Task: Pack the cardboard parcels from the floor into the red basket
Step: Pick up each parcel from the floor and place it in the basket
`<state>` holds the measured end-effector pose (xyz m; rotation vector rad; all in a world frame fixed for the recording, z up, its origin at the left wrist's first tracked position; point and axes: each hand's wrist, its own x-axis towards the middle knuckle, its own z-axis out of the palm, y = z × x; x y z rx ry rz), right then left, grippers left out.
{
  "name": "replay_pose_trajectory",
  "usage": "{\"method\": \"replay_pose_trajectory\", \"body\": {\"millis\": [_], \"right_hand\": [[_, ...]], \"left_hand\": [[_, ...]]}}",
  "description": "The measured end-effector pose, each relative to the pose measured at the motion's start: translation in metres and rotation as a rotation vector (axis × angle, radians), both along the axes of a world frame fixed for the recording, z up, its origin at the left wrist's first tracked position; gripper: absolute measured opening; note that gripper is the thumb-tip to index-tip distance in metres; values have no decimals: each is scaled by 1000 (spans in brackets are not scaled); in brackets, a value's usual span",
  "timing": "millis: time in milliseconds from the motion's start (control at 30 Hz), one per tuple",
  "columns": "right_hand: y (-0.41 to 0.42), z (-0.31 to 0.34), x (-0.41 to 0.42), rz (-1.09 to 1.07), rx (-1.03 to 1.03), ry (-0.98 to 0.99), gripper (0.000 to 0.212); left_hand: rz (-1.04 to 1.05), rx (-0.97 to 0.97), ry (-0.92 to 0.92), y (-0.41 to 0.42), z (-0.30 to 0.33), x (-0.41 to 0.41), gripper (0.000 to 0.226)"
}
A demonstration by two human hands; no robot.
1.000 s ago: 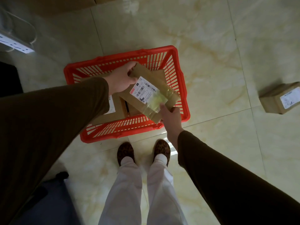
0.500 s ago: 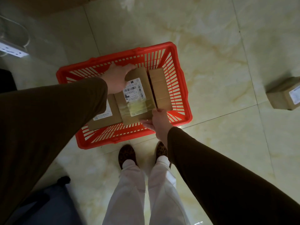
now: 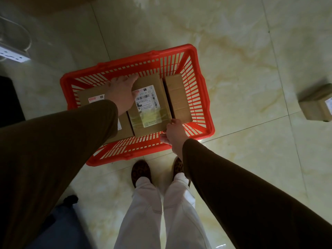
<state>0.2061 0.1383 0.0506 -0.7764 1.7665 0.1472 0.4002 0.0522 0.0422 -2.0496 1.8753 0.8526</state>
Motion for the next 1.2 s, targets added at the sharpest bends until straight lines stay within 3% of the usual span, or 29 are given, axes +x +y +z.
{"method": "replay_pose_trajectory", "body": {"millis": [267,400,500,567,667,867,1200], "right_hand": [[-4,15,-13,25,15,-21,45],[-2,34,-24,-366,19,-172,46],[4,62,-40,-490,-53,-275,56],[10,79,-54,-484,-109,-303,49],[15,104,-81,-561,-105,-302,22],[33,127,-160,-624,-155,-299,40],[73,145,-342,-728,-177,-255,31]], "left_hand": [[-41,-58,34,10,8,1,65],[21,-22,117,26,38,-13,69],[58,24,194,42,67,-31,70],[37,64,206,52,84,-44,69],[-20,74,198,64,109,-67,67],[34,93,264,82,152,-148,63],[16,133,323,111,172,-343,61]]}}
